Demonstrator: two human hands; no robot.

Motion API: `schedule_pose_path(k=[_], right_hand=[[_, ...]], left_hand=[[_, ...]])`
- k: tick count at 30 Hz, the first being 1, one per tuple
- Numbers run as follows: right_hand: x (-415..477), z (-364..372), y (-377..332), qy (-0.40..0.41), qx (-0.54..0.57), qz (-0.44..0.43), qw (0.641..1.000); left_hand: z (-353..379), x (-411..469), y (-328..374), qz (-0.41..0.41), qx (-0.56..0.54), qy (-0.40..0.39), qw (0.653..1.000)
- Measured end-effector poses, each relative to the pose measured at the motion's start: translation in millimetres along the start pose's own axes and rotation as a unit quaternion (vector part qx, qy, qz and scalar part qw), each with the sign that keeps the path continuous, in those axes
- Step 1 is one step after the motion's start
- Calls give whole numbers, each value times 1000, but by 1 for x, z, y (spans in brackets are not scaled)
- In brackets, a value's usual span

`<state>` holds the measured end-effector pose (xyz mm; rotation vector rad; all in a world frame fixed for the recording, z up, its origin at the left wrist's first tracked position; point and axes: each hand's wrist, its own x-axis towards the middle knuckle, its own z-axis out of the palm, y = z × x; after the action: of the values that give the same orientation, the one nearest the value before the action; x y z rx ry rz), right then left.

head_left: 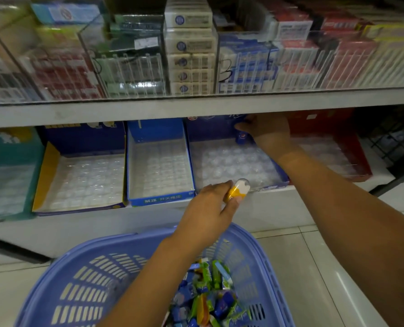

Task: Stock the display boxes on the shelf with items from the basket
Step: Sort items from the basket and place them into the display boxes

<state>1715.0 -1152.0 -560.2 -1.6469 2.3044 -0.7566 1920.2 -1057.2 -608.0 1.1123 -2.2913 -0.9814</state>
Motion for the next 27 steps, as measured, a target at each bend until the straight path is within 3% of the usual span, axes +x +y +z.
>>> schedule_pose_path(k=[21,27], right_hand=[[1,-9,-13,-93,-35,61,993],[-51,-25,-43,32,-66,-6,997]], left_hand=[[-2,5,3,-51,-33,-30,998],[-7,-1,11,-63,-111,28,991]])
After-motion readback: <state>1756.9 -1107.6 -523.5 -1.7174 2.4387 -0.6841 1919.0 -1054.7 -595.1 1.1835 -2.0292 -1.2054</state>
